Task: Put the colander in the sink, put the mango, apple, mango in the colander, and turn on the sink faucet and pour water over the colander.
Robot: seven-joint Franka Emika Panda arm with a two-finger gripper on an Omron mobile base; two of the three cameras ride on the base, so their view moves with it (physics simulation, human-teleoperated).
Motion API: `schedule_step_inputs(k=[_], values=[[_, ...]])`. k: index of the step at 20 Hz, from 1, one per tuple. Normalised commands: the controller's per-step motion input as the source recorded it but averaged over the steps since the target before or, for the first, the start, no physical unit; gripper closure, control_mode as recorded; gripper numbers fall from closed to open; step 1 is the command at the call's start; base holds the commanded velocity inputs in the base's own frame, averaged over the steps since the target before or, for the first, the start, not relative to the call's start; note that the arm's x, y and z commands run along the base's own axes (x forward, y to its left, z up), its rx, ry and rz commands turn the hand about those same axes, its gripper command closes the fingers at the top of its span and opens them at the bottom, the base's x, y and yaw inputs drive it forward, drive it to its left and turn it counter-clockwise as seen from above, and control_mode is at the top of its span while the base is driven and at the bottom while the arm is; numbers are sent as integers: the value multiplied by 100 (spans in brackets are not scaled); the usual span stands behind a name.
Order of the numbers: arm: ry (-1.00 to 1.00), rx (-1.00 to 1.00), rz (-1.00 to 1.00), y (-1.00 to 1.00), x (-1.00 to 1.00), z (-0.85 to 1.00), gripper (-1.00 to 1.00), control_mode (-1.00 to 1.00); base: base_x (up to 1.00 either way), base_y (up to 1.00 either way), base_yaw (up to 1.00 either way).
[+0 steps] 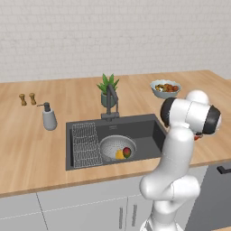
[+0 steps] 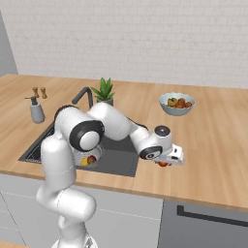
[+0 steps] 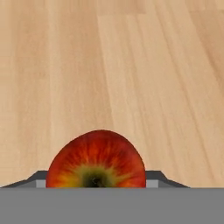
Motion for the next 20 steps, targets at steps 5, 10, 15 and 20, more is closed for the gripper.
schedule_step_inputs(k=[5,10,15,20], values=[[-13,2,19,76,-25,34,100,-100,0,0,0],[-7,2,24,100,-25,47,100,-100,0,0,0],[0,4,28,100,-18,48,100,-100,0,0,0],[0,5,28,100,-3,52,100,-100,0,0,0]])
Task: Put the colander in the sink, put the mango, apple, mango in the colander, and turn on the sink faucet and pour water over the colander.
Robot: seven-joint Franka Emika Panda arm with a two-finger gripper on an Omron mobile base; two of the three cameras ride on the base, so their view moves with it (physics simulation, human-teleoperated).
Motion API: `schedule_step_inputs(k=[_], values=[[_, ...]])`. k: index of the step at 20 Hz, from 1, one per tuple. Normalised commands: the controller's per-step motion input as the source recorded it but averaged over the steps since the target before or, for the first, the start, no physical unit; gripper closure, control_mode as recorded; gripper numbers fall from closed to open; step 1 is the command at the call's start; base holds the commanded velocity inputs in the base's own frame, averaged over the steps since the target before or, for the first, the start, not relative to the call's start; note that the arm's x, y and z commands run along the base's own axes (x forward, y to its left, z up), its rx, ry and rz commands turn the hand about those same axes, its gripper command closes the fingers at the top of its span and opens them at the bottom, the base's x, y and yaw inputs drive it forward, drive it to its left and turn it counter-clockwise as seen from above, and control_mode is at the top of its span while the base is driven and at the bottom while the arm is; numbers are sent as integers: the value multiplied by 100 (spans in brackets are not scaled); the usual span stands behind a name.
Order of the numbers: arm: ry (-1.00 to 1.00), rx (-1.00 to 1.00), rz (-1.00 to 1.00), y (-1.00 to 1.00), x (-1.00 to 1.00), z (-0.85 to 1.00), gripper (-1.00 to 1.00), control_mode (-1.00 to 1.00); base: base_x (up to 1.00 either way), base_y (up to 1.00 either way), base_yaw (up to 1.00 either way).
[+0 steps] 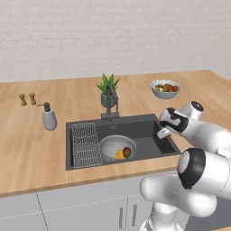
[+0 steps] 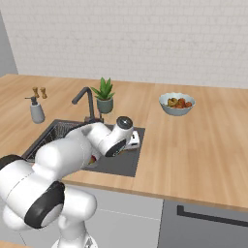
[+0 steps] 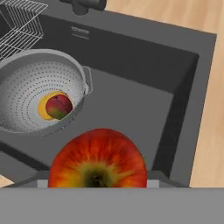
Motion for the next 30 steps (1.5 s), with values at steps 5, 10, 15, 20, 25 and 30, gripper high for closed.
schedule_step_inputs(k=[5,10,15,20,25,30], values=[[0,4,25,100,0,17,100,-100,0,0,0],[0,0,22,100,0,-6,100,-100,0,0,0],[2,0,16,91,10,-35,100,-100,0,0,0],[10,0,7,55,45,-59,100,-100,0,0,0],[10,0,2,26,61,-41,100,-100,0,0,0],[10,2,1,17,56,-32,100,-100,0,0,0]])
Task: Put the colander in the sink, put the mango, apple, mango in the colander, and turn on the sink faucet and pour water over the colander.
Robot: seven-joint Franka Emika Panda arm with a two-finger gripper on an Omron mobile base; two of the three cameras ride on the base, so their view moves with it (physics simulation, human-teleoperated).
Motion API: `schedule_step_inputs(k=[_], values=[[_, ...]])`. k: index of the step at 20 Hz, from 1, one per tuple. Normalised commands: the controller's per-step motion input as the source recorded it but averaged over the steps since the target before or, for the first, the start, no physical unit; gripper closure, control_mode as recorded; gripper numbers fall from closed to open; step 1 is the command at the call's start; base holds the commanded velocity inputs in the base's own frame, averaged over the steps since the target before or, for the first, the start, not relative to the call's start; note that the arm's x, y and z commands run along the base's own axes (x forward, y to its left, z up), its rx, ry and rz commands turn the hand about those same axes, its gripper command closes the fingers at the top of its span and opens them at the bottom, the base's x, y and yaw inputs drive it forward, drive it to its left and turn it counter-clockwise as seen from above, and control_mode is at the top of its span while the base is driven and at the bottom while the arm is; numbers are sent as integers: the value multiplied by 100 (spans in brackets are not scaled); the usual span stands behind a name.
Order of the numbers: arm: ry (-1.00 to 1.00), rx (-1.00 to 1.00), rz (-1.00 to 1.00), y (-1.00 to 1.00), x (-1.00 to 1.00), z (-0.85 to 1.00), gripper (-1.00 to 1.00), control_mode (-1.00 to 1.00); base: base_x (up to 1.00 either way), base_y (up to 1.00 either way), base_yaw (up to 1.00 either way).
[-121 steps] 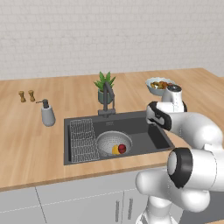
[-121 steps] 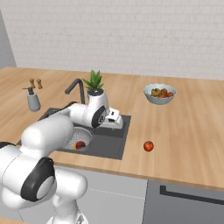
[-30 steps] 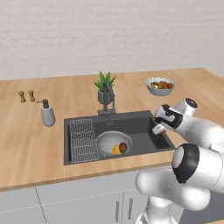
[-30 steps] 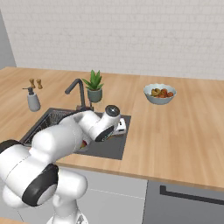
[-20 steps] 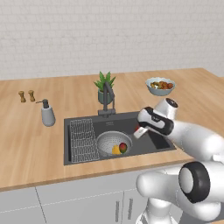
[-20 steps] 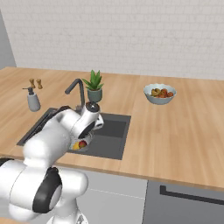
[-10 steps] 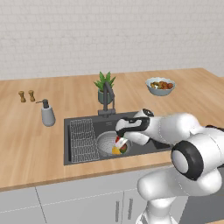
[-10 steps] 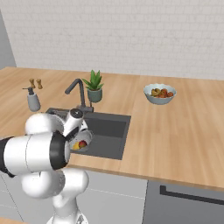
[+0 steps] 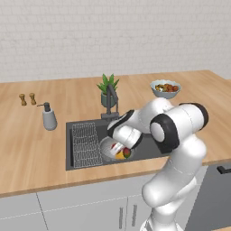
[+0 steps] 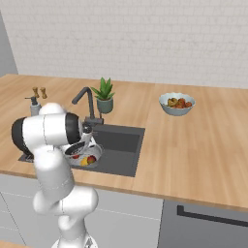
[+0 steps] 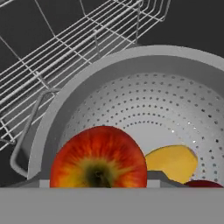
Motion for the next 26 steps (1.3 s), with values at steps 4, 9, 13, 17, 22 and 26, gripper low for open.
schedule_step_inputs(k=[4,9,13,17,22,26], values=[[9,1,1,21,48,-33,100,-100,0,0,0],[5,0,1,10,23,-10,-100,-100,0,0,0],[1,0,0,-3,8,5,-100,-100,0,0,0],[0,0,0,-19,0,26,-100,-100,0,0,0],[0,2,1,-19,-2,52,-100,-100,0,0,0],[0,5,2,-29,-13,69,-100,-100,0,0,0]])
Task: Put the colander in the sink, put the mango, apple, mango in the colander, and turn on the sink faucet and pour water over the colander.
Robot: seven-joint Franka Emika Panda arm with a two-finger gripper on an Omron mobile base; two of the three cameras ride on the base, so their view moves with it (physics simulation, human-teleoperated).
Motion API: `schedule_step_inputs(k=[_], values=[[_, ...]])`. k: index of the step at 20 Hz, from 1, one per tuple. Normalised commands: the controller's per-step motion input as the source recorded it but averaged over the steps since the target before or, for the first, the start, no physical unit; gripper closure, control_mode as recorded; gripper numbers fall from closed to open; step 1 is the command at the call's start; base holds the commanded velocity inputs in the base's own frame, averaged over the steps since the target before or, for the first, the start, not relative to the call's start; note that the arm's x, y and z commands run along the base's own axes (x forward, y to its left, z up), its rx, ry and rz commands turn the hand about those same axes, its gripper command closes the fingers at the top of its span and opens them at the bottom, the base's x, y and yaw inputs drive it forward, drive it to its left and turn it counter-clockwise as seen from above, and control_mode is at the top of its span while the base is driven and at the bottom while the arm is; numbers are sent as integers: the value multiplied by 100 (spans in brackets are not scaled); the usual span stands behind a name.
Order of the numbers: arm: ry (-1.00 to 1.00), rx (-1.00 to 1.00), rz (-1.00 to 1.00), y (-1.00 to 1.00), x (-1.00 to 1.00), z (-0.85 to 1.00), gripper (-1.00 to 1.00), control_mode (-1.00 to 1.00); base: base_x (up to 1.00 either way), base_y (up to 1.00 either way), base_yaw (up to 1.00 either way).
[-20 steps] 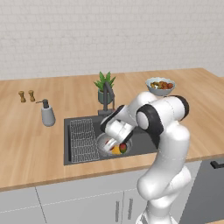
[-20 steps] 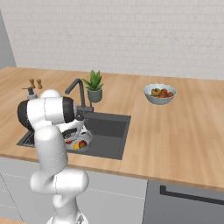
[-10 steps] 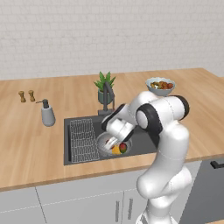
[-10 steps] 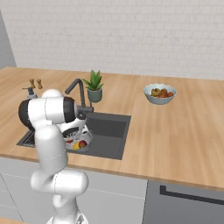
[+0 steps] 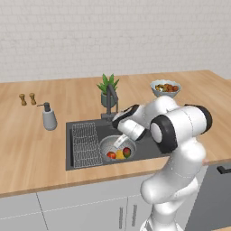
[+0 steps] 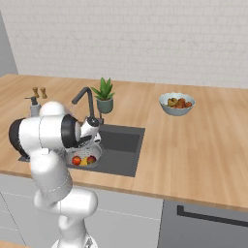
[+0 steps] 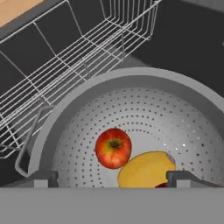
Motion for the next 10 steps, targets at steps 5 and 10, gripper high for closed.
schedule_step_inputs(k=[5,10], values=[[0,7,3,-54,-13,88,-100,-100,0,0,0],[0,8,0,-69,-10,78,-100,-100,0,0,0]])
